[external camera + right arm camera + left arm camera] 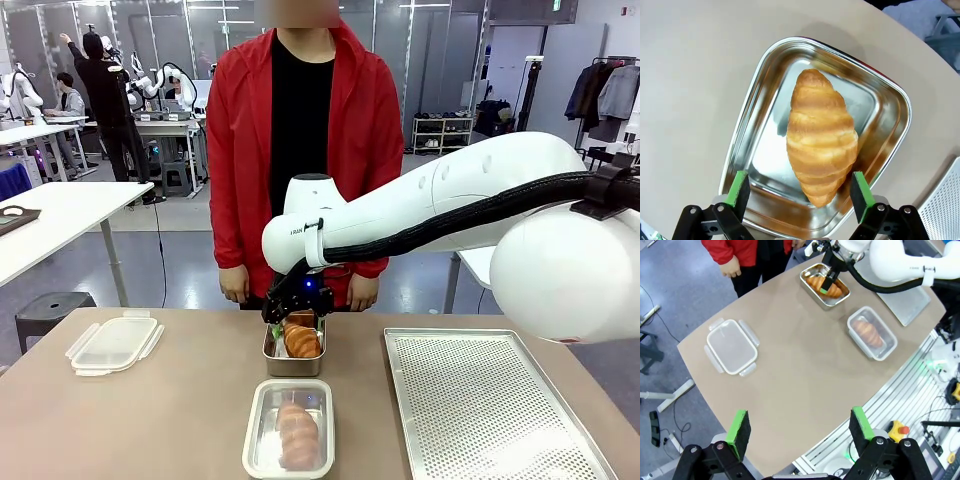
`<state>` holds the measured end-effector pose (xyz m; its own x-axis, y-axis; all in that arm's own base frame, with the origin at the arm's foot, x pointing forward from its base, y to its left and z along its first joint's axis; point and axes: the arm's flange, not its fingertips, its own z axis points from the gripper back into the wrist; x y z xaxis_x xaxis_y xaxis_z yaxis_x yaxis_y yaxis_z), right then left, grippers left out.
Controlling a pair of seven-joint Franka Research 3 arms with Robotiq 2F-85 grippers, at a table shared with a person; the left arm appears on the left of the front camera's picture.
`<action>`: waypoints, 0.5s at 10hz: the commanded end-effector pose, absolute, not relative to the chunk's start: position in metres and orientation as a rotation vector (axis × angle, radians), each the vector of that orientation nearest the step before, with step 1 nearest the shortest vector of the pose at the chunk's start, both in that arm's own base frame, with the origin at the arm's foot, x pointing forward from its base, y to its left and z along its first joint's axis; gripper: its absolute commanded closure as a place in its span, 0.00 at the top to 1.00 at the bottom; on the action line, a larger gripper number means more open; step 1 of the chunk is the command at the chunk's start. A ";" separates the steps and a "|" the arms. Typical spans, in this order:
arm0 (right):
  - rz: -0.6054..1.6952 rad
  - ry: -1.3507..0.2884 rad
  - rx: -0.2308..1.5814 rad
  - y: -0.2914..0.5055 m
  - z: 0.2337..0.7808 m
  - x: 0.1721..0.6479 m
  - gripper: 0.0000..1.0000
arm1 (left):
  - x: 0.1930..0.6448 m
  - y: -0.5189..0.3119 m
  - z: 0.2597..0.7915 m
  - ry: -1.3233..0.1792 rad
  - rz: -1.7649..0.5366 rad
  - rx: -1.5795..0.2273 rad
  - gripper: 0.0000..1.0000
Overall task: Place the bread into the airtight container.
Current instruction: Pick up a Butter Roll and place it into an empty Airtight Container.
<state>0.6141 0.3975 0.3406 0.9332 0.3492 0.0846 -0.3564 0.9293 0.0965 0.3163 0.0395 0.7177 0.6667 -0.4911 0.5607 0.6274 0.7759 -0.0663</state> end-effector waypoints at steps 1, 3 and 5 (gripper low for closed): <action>0.362 -0.069 0.107 0.397 0.342 0.615 1.00 | 0.316 0.040 0.718 -0.551 -0.646 -0.265 1.00; 0.362 -0.069 0.107 0.397 0.342 0.615 1.00 | 0.316 0.040 0.718 -0.551 -0.646 -0.265 1.00; 0.362 -0.069 0.107 0.397 0.342 0.615 1.00 | 0.316 0.040 0.718 -0.551 -0.646 -0.265 1.00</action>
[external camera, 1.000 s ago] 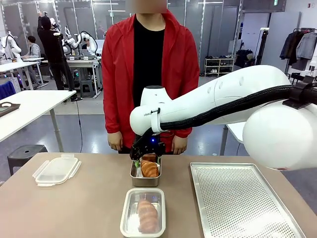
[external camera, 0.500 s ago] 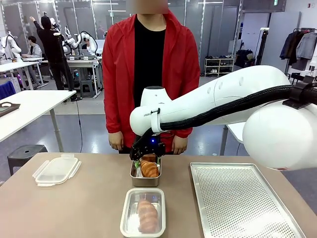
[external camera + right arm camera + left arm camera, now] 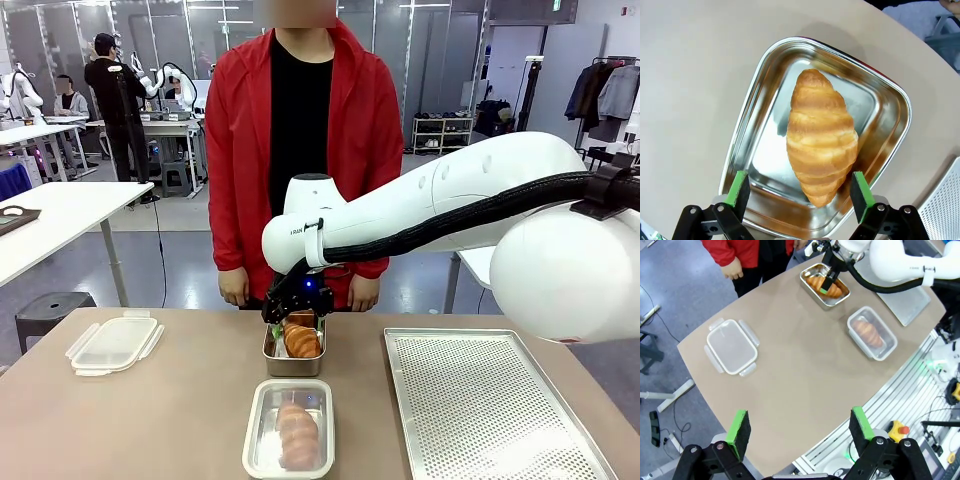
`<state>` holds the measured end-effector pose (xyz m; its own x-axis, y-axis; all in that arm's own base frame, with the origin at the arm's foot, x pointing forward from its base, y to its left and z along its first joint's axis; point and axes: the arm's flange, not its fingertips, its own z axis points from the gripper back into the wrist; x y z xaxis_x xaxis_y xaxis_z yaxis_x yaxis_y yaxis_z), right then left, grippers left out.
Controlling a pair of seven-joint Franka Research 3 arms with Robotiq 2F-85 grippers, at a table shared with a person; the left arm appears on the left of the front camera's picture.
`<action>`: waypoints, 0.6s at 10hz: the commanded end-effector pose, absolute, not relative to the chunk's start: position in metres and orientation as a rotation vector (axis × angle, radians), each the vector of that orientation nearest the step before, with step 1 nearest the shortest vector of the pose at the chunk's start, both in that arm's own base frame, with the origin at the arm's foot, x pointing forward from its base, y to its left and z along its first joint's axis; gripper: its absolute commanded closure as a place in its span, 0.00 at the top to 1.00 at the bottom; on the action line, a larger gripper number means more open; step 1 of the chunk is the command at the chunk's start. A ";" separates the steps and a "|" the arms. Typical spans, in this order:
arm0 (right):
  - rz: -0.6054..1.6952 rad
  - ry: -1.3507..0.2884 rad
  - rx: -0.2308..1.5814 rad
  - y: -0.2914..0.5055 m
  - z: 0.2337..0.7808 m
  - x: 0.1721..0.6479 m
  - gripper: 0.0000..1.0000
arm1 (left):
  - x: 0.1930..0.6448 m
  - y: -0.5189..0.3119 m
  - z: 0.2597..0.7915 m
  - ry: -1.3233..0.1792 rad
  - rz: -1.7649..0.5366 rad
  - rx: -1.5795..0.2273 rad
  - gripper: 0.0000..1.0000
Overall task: Place the bread into the airtight container.
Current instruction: Pick up a Butter Roll and place it into an empty Airtight Container.
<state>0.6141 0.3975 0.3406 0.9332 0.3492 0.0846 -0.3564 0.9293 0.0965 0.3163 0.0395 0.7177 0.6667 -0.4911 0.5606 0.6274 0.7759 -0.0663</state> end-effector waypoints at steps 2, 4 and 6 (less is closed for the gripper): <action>0.362 -0.069 0.107 0.397 0.342 0.615 1.00 | 0.316 0.040 0.718 -0.551 -0.646 -0.265 1.00; 0.362 -0.069 0.107 0.397 0.342 0.615 1.00 | 0.316 0.040 0.718 -0.551 -0.646 -0.265 1.00; 0.380 -0.069 0.146 0.382 0.370 0.604 1.00 | 0.316 0.040 0.718 -0.551 -0.646 -0.265 1.00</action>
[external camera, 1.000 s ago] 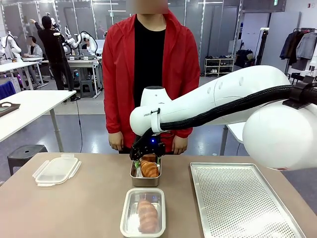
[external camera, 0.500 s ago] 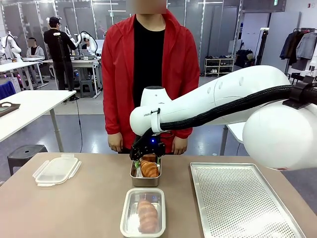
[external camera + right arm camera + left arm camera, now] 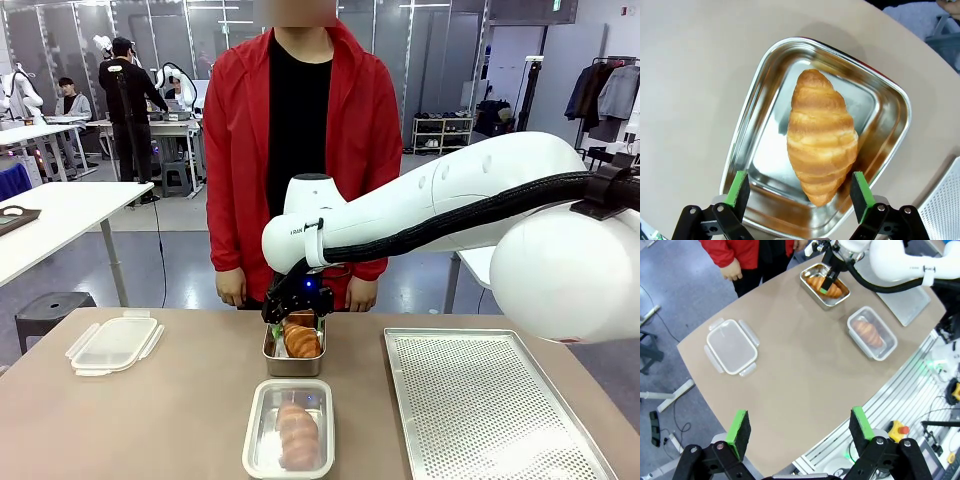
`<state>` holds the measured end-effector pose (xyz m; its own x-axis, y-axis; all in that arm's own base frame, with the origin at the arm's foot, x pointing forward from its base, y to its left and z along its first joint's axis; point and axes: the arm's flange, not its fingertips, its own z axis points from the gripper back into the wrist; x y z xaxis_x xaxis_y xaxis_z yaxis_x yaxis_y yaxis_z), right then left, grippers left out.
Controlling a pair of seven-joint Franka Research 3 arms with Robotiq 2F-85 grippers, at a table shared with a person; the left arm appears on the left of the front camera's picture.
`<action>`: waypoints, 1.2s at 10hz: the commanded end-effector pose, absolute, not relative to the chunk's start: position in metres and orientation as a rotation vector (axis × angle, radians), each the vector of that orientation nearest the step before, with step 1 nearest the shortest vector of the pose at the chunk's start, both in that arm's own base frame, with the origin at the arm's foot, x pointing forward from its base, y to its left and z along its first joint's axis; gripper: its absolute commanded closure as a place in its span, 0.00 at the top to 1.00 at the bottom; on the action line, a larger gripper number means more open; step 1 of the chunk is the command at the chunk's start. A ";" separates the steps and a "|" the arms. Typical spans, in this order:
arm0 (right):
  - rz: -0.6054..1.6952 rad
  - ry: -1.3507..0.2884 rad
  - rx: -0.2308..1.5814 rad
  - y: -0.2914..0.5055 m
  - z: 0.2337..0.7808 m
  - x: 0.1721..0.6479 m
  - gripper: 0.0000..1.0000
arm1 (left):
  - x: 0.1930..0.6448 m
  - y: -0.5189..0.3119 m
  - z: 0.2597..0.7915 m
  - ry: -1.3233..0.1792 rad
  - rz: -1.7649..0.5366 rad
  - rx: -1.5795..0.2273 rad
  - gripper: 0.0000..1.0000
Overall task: Place the bread into the airtight container.
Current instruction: Pick up a Butter Roll and place it into an empty Airtight Container.
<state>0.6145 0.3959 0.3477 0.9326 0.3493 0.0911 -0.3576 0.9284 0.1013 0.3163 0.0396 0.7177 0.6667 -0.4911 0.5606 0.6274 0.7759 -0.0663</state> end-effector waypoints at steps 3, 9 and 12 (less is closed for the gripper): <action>0.422 -0.079 0.133 0.319 0.446 0.567 1.00 | 0.316 0.040 0.718 -0.551 -0.646 -0.265 1.00; 0.580 -0.140 0.285 0.136 0.618 0.432 1.00 | 0.316 0.040 0.718 -0.551 -0.646 -0.265 1.00; 0.578 -0.334 0.244 0.038 0.694 0.352 1.00 | 0.316 0.040 0.718 -0.551 -0.646 -0.265 1.00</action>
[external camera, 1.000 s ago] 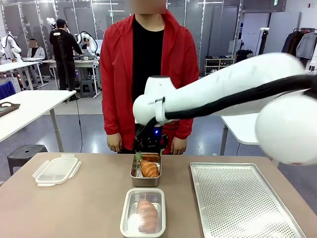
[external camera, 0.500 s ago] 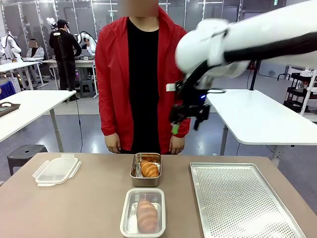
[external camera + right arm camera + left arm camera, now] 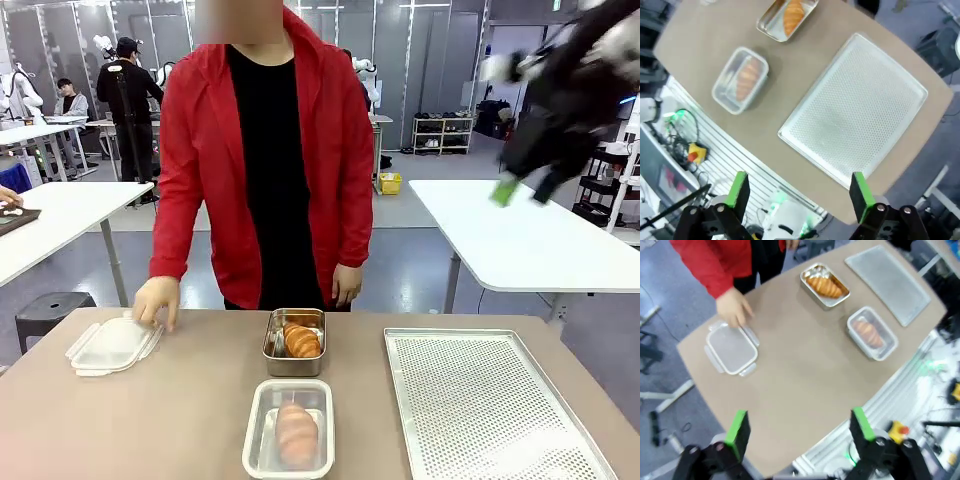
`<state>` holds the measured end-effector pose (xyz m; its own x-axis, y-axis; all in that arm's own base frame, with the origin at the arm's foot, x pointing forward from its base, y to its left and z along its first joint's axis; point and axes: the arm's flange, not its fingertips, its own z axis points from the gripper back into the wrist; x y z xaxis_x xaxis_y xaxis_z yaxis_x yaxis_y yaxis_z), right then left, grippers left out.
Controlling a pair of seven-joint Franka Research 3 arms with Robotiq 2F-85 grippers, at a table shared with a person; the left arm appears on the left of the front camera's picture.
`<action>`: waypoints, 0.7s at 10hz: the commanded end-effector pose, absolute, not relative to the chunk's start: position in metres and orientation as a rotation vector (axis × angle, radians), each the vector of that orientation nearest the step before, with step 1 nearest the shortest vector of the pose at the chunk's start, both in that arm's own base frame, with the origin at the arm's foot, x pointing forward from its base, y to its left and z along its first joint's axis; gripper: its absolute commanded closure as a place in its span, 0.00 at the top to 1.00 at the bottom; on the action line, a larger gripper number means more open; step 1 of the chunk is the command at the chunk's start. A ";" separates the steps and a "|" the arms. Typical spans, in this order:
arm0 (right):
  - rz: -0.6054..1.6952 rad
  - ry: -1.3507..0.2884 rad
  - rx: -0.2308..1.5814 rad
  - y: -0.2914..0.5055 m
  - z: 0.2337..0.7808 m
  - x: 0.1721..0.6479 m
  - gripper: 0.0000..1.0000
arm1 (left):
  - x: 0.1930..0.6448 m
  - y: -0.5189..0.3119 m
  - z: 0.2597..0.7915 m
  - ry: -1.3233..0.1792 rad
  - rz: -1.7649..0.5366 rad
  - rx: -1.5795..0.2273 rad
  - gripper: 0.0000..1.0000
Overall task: Place the bread into the airtight container.
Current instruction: Pick up a Butter Roll and place it into an empty Airtight Container.
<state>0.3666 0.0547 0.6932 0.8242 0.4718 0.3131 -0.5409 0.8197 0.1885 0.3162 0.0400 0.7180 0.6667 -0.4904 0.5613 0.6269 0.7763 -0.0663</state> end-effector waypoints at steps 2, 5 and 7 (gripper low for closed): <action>0.516 -0.481 0.229 -0.012 0.715 0.310 1.00 | 0.316 0.040 0.718 -0.551 -0.646 -0.265 1.00; 0.527 -0.553 0.265 -0.047 0.704 0.290 1.00 | 0.316 0.040 0.718 -0.551 -0.646 -0.265 1.00; 0.485 -0.507 0.255 -0.043 0.733 0.290 1.00 | 0.316 0.040 0.718 -0.551 -0.646 -0.265 1.00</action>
<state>0.2871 -0.0499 0.7238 0.7522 0.3807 0.5379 -0.5104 0.8529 0.1101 0.3162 0.0398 0.7180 0.6666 -0.4906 0.5611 0.6270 0.7762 -0.0662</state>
